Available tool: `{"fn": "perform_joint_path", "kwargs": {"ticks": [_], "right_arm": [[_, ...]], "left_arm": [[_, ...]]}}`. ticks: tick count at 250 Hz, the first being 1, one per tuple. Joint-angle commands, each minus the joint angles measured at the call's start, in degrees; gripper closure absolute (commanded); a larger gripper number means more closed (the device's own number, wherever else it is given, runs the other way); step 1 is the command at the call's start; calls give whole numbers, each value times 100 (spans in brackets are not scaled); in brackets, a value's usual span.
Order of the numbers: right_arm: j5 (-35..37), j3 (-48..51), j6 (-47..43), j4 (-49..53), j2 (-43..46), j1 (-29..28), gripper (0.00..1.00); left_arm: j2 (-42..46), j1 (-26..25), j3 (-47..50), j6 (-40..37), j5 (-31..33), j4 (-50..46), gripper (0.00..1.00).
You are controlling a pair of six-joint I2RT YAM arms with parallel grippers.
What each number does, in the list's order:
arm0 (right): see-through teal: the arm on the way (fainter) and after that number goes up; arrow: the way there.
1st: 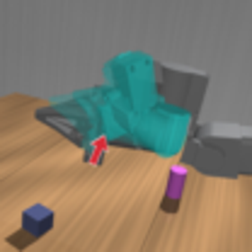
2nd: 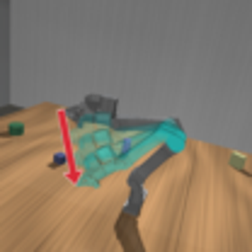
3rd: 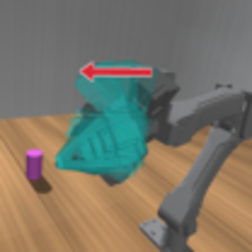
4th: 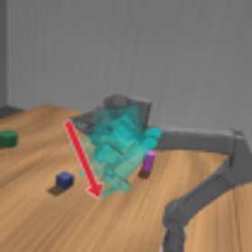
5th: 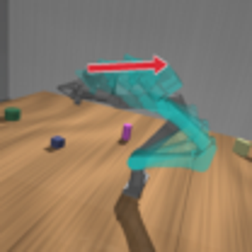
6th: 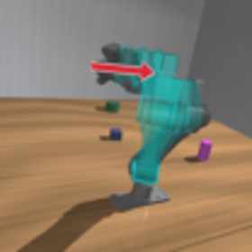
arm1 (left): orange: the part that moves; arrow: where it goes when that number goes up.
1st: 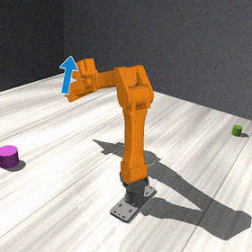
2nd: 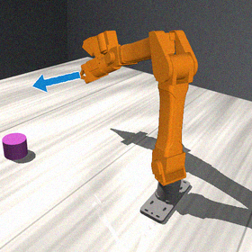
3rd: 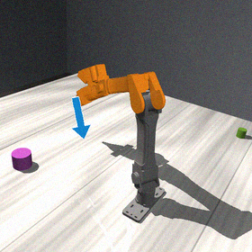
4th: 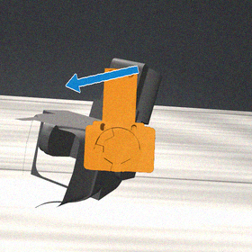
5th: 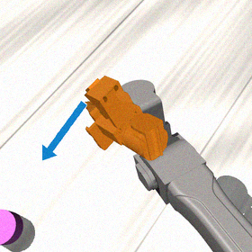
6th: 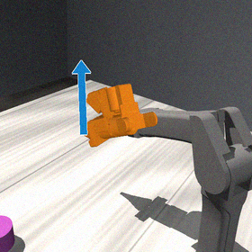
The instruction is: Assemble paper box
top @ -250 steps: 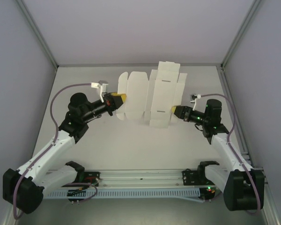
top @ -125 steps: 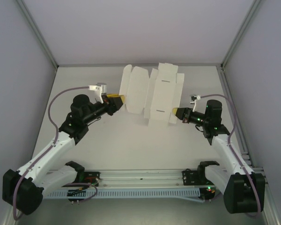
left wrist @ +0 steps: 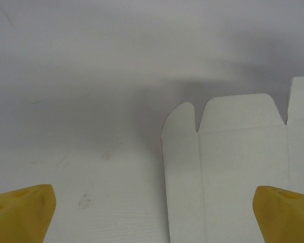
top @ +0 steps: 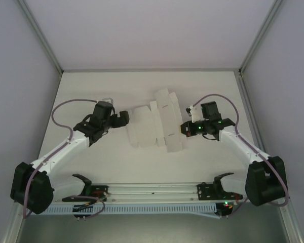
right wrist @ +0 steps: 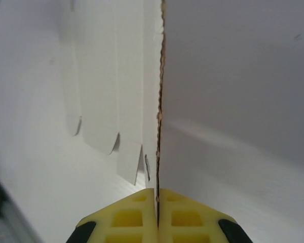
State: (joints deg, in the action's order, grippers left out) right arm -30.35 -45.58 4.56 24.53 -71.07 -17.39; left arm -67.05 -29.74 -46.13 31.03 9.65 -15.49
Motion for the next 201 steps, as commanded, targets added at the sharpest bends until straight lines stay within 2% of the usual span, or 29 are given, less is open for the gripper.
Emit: {"fn": "perform_joint_path", "kwargs": {"ticks": [1,30,51,106,152,201], "right_arm": [[1394,-517,-1399,614,-63,-211,100],[2323,-733,-2447,725,-206,-510,100],[2693,-844,-3252,737,-310,-748,99],[3085,-1063,-4673,178,-486,-1037,98],[3456,-702,-5860,-797,-464,-1233,100],[3808,-116,-6364,-2320,-408,-1465,100]], "left_arm": [[308,-35,-172,-286,-380,413,0],[419,-38,-276,-420,-687,512,0],[451,-39,-313,-456,-807,514,0],[489,-41,-300,-451,-1004,573,0],[629,-36,-209,-501,-1060,573,0],[675,-40,-255,-495,-1043,476,0]]}}
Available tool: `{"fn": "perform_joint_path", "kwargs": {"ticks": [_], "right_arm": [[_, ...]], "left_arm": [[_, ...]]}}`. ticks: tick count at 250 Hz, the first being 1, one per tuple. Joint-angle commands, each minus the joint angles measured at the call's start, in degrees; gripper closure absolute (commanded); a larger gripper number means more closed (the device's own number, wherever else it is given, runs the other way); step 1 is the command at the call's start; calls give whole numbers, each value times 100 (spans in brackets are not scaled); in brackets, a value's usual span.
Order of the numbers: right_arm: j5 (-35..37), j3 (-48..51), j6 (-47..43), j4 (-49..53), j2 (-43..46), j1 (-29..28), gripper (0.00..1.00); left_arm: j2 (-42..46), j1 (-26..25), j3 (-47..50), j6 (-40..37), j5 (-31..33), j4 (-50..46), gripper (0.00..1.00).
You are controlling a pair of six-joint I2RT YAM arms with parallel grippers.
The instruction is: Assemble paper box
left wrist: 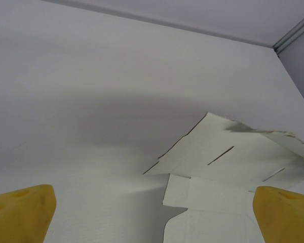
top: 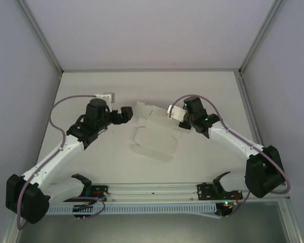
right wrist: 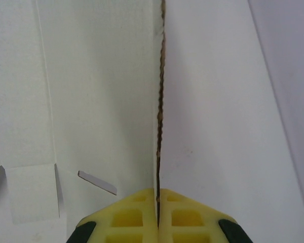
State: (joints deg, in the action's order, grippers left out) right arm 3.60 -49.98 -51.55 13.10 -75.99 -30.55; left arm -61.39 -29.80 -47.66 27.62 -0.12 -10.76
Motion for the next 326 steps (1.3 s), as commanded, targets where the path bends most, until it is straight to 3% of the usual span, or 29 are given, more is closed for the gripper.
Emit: {"fn": "perform_joint_path", "kwargs": {"ticks": [1,61,100,152,191,224,266,326], "right_arm": [[427,331,-770,-1195,80,-160,100],[918,689,-1393,-2018,-281,-281,100],[533,645,-1351,-2075,-264,-281,100],[306,461,-1257,-1681,-407,-282,100],[338,307,-1200,-1544,-590,-278,100],[334,278,-1178,-1530,-612,-282,100],[415,270,-1150,-1473,-595,-280,100],[339,346,-1004,-1444,-512,-285,100]], "left_arm": [[109,-34,-103,-157,-62,4,0],[35,-33,-232,-143,-206,-106,0],[-87,-34,-532,-141,8,-367,0],[-625,-34,-1321,-571,-1699,8,0],[-1347,-34,-1902,-544,-2298,-84,18],[-1798,-41,-2051,-378,-2383,-126,35],[-2046,-145,-1886,-161,-2522,70,39],[-2441,-540,-1709,181,-1959,139,42]]}}
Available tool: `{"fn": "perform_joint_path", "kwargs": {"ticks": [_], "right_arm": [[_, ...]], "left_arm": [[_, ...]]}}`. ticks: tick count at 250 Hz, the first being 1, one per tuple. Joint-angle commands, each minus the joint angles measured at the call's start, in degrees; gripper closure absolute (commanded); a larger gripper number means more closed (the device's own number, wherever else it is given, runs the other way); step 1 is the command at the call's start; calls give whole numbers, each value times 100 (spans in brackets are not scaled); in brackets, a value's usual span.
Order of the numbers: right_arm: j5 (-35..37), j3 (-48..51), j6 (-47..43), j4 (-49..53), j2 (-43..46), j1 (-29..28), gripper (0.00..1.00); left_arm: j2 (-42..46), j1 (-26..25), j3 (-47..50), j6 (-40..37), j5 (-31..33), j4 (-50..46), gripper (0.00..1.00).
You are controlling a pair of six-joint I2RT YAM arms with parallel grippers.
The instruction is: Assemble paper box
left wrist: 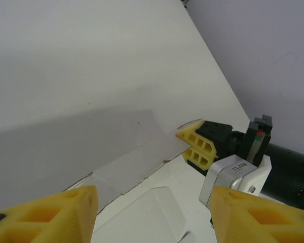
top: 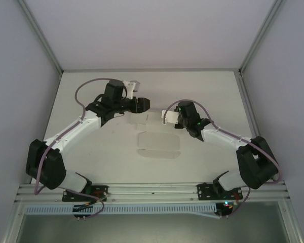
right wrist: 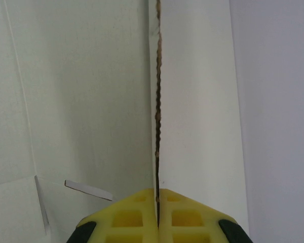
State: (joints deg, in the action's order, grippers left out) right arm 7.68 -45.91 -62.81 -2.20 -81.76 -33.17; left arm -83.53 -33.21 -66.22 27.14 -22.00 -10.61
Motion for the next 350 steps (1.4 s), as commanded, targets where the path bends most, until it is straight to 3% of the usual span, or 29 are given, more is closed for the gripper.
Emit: {"fn": "perform_joint_path", "kwargs": {"ticks": [1,40,135,172,208,247,263,311,350], "right_arm": [[-68,-60,121,83,64,-23,100],[-111,-77,134,111,127,-23,100],[-193,12,289,-22,254,-23,100],[-454,43,406,-12,351,-23,100],[-661,128,512,-74,431,-19,100],[-697,197,532,-87,452,-32,100],[-691,207,537,-91,450,-34,100],[-745,274,565,-140,498,-32,100],[-675,287,531,-171,498,-24,100]], "left_arm": [[-235,-206,154,230,239,118,43],[-507,-333,136,287,607,38,46],[-746,-619,243,725,424,548,54],[-665,-623,593,1380,412,1390,55],[-612,-638,1193,2475,72,3042,56],[-791,-614,1626,3454,-293,4916,69],[-857,-623,1670,3629,-359,5277,72],[-972,-651,1616,3769,-264,5215,91],[-900,-669,1729,3739,-43,5231,92]]}}
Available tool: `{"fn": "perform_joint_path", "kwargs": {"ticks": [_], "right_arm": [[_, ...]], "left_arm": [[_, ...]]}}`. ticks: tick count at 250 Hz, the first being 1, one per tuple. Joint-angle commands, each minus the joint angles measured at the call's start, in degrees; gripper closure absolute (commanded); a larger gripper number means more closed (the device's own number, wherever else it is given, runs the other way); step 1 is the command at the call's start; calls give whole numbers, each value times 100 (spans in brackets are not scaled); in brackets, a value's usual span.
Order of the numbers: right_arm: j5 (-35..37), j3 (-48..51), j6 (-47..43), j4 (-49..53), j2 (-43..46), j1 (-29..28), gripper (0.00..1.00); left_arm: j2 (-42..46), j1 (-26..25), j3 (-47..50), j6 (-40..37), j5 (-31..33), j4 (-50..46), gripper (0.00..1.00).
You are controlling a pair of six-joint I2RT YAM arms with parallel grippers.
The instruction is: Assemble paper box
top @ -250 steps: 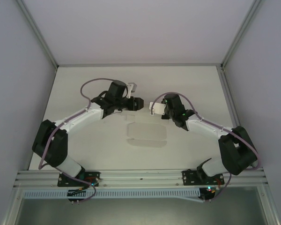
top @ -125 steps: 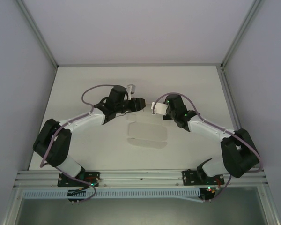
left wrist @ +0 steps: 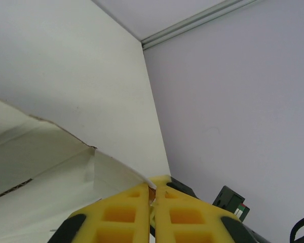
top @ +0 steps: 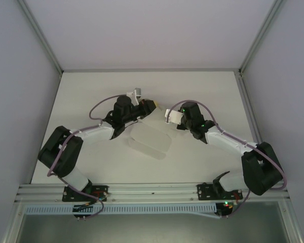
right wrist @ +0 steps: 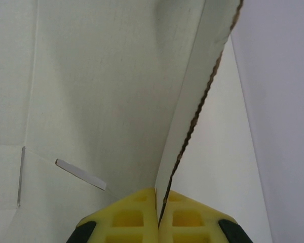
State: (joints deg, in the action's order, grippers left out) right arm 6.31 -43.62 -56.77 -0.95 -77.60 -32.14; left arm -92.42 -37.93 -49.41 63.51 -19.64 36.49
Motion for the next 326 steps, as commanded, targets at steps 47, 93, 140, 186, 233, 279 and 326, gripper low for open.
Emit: {"fn": "perform_joint_path", "kwargs": {"ticks": [47,93,140,186,233,279,326], "right_arm": [[-519,56,-68,-267,91,-132,100],[-267,42,-159,-110,75,-112,100],[-203,1,-194,-15,43,-39,100],[-257,-7,-176,-27,92,32,100],[-381,-42,-119,16,131,153,100],[-514,-85,-50,110,112,199,100],[-661,-99,6,112,132,217,100]], "left_arm": [[93,-198,-57,-252,-158,-40,85],[744,-195,-352,-1571,819,-2587,64],[1804,5,-263,-2220,2045,-4317,26],[2115,551,-174,-2332,2176,-5176,0],[2251,859,240,-2536,2294,-5404,0],[2384,979,726,-2869,2365,-5275,0],[1870,976,970,-3026,2571,-5061,0]]}}
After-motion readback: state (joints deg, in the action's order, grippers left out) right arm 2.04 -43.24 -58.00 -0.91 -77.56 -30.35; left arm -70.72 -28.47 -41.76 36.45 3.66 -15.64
